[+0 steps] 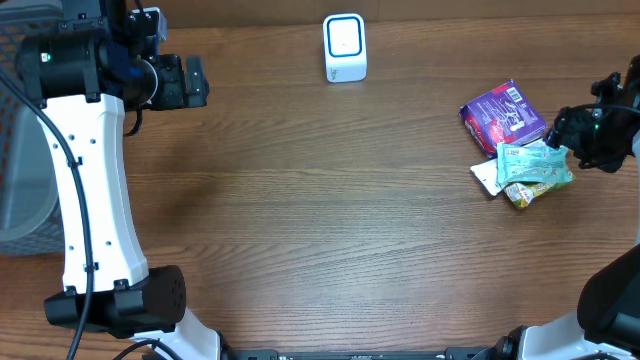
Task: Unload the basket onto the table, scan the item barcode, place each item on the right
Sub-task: 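Carry the wipes pack right and drop it on the item pile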
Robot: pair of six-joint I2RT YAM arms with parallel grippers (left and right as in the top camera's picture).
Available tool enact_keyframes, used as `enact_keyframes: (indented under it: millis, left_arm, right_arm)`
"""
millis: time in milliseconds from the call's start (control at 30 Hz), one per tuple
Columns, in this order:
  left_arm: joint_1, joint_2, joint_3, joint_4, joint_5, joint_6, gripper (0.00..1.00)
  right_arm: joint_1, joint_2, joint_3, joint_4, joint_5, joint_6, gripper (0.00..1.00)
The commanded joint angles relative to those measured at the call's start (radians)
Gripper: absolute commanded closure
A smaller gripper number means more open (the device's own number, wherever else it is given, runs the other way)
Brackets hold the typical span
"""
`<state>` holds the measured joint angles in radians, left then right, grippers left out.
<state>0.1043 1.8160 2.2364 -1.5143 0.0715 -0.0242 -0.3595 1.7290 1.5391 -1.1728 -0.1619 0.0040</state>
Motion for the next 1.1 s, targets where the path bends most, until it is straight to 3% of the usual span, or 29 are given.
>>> enact_keyframes:
  millis: [0, 100, 333, 367, 400, 533, 633, 900, 1067]
  left_arm:
    - [-0.005, 0.008, 0.004, 0.001, -0.001, -0.006, 0.0]
    - [-0.005, 0.008, 0.004, 0.001, -0.001, -0.006, 0.01]
    - [-0.005, 0.008, 0.004, 0.001, -0.001, -0.006, 0.0]
    - [-0.005, 0.008, 0.004, 0.001, -0.001, -0.006, 0.0]
    - [-0.005, 0.008, 0.004, 0.001, -0.001, -0.006, 0.0]
    - [-0.005, 0.008, 0.004, 0.001, -0.001, -0.006, 0.01]
    - [-0.005, 0.008, 0.004, 0.001, -0.001, -0.006, 0.0]
    - [-0.005, 0.008, 0.004, 0.001, -0.001, -0.006, 0.0]
    - [-0.005, 0.008, 0.004, 0.001, -0.001, -0.006, 0.0]
  right_arm:
    - [0.002, -0.066, 0.098, -0.032, -0.169, -0.004, 0.27]
    - [0.021, -0.127, 0.148, -0.083, -0.262, -0.04, 0.25]
    - [0.053, -0.304, 0.252, -0.311, -0.272, -0.037, 0.22]
    - [0.053, -0.33, 0.256, -0.343, -0.275, -0.029, 0.06]
    - [0.053, -0.356, 0.256, -0.369, -0.282, -0.022, 0.0]
    - [0.053, -0.443, 0.256, -0.486, -0.288, 0.087, 0.0]
    - [0.053, -0.481, 0.256, -0.52, -0.287, 0.09, 0.0]
    - [0.053, -0.493, 0.256, -0.518, -0.275, 0.09, 0.0]
    - [0.053, -0.487, 0.252, -0.413, -0.262, 0.09, 0.0]
